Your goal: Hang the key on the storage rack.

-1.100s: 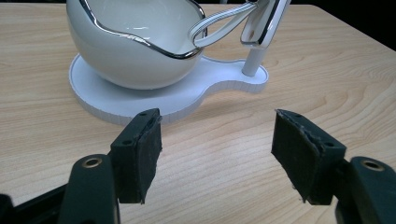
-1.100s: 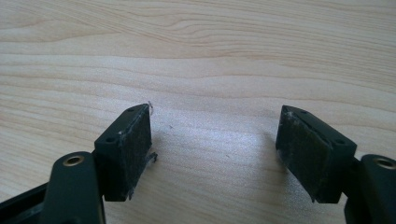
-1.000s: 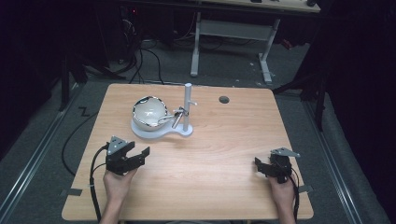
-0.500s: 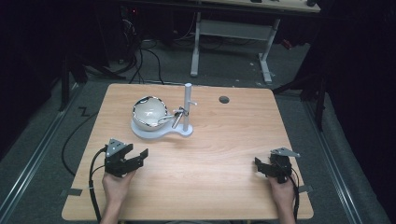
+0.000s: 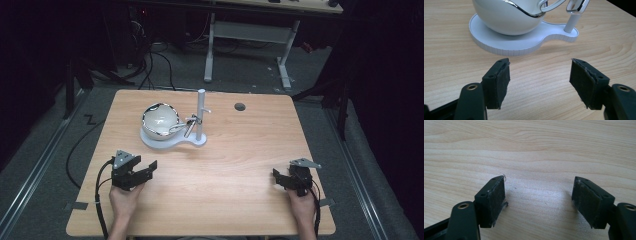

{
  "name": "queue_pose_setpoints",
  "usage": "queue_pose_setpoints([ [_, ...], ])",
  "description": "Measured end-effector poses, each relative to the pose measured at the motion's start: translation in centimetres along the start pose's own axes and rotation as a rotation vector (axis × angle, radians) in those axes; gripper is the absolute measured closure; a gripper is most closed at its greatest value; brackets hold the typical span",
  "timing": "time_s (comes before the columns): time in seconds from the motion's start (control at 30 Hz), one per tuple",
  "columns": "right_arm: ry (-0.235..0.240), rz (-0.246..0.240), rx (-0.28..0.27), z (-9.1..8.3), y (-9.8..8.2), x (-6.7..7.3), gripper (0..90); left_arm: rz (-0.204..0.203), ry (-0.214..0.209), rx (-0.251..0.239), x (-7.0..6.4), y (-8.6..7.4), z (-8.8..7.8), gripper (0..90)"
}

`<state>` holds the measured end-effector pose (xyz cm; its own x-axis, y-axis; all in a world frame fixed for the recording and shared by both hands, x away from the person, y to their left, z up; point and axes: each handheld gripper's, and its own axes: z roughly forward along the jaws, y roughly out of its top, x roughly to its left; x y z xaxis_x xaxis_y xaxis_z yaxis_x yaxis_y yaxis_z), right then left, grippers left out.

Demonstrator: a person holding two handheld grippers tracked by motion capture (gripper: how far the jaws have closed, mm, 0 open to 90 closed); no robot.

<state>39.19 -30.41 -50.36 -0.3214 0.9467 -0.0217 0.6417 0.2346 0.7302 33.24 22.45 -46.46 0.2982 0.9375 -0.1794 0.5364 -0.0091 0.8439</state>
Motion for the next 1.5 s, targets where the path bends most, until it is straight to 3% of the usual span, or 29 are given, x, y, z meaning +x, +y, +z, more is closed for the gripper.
queue_pose_setpoints([
  [0.4, 0.000, 0.000, 0.000, 0.0, 0.0, 0.0, 27.0, 0.001, 0.033, 0.023, 0.3, -0.8, 0.8, 33.0],
  [1.17, 0.000, 0.000, 0.000, 0.0, 0.0, 0.0, 27.0, 0.033, 0.060, 0.069, 0.1, -1.2, 2.7, 33.0],
  [1.5, 0.000, 0.000, 0.000, 0.0, 0.0, 0.0, 27.0, 0.024, 0.063, 0.080, 0.2, -1.7, 3.2, 33.1],
])
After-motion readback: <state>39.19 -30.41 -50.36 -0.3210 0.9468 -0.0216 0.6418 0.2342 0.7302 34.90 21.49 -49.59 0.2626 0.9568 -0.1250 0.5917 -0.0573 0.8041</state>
